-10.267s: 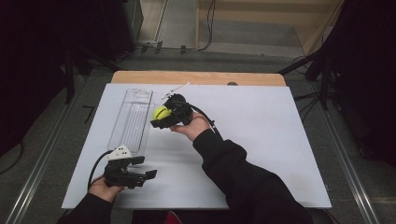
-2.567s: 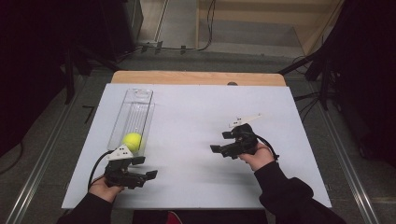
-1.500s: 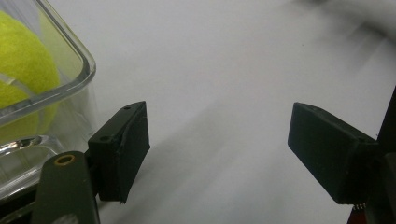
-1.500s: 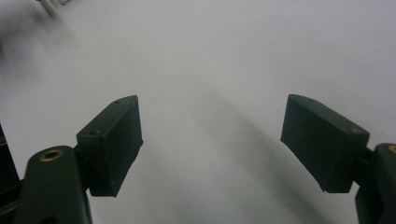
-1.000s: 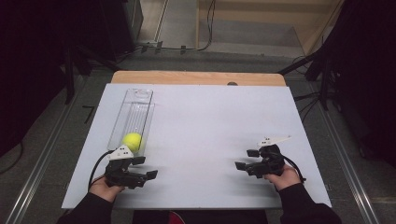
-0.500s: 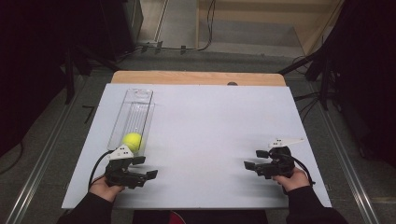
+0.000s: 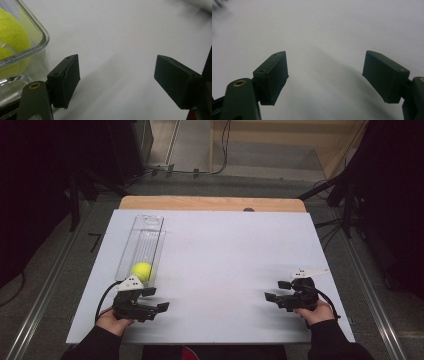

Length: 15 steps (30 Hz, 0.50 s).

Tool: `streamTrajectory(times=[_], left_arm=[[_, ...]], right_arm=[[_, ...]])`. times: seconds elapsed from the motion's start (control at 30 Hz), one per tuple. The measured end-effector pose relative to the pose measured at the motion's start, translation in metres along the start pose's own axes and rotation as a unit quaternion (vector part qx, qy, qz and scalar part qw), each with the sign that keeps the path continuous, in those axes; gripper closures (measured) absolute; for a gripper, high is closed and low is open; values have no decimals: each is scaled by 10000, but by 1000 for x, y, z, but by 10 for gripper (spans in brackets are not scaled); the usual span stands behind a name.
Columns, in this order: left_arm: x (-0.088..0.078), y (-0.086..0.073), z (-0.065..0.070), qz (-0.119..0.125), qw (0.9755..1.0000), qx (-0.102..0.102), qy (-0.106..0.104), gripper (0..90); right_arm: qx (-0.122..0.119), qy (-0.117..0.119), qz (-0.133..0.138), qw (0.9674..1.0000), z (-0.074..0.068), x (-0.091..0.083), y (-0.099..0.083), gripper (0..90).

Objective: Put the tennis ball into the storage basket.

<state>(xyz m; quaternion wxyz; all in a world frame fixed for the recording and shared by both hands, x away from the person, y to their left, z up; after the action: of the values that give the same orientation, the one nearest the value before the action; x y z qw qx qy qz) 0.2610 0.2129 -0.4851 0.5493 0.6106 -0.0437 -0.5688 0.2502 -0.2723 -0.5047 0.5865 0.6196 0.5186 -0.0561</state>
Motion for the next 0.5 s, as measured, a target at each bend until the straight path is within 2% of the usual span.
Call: streamTrajectory(times=[0.5], left_arm=[[0, 0, 0, -9, 10000, 11, 4, 211]], right_arm=[[-33, -2, -60, 10000, -2, 2, 0, 186]])
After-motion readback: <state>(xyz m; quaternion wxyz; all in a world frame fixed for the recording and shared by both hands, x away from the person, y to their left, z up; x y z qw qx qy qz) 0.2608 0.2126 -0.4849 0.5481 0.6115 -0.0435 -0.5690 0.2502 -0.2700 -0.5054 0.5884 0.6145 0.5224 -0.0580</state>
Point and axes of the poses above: each handheld gripper's, and its own axes: x roughly forward along the jaws, y roughly out of its top, z roughly to its right, the point moved 1 cm from there along x, roughly forward along the jaws, and after that the axes turned 1 degree about z, right-handed, at the moved point
